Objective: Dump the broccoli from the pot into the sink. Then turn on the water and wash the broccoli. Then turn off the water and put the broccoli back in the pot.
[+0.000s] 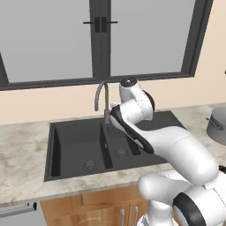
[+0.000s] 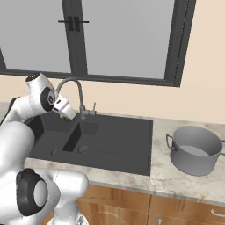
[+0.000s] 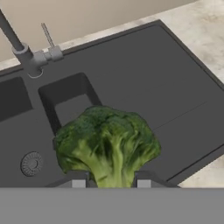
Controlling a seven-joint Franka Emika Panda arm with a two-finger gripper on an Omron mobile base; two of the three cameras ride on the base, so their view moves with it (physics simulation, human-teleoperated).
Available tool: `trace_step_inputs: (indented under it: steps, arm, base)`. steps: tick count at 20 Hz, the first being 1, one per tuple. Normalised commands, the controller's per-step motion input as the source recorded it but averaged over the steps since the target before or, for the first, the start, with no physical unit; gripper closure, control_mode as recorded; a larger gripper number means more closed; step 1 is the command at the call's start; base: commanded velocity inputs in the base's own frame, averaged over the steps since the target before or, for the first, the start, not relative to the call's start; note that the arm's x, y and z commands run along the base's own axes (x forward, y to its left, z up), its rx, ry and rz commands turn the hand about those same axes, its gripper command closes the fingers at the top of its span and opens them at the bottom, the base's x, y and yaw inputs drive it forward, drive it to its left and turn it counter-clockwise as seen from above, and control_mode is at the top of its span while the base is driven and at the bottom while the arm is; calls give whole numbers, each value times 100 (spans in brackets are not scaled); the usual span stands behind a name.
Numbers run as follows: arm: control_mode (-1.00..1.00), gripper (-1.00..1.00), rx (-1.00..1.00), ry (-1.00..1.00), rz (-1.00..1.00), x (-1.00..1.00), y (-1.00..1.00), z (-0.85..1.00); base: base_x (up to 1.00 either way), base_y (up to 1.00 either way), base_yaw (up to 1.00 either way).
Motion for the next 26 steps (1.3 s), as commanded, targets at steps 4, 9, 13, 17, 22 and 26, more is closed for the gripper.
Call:
trace_step_inputs:
  steps: [4, 9, 13, 17, 22, 26]
  arm:
    - [-100, 100, -1, 0, -8, 0, -100, 25]
    - [-100, 100, -1, 0, -11, 0, -100, 19]
    - [-100, 100, 0, 3, -10, 1, -100, 19]
    - [-100, 100, 0, 3, -9, 0, -100, 16]
    - [-100, 100, 0, 2, -10, 0, -100, 12]
    - [-100, 100, 0, 0, -10, 0, -100, 21]
  base:
    - [0, 0, 0]
    - [0, 0, 0]
    - [0, 0, 0]
    - [0, 0, 0]
    - [0, 0, 0]
    - [0, 0, 0]
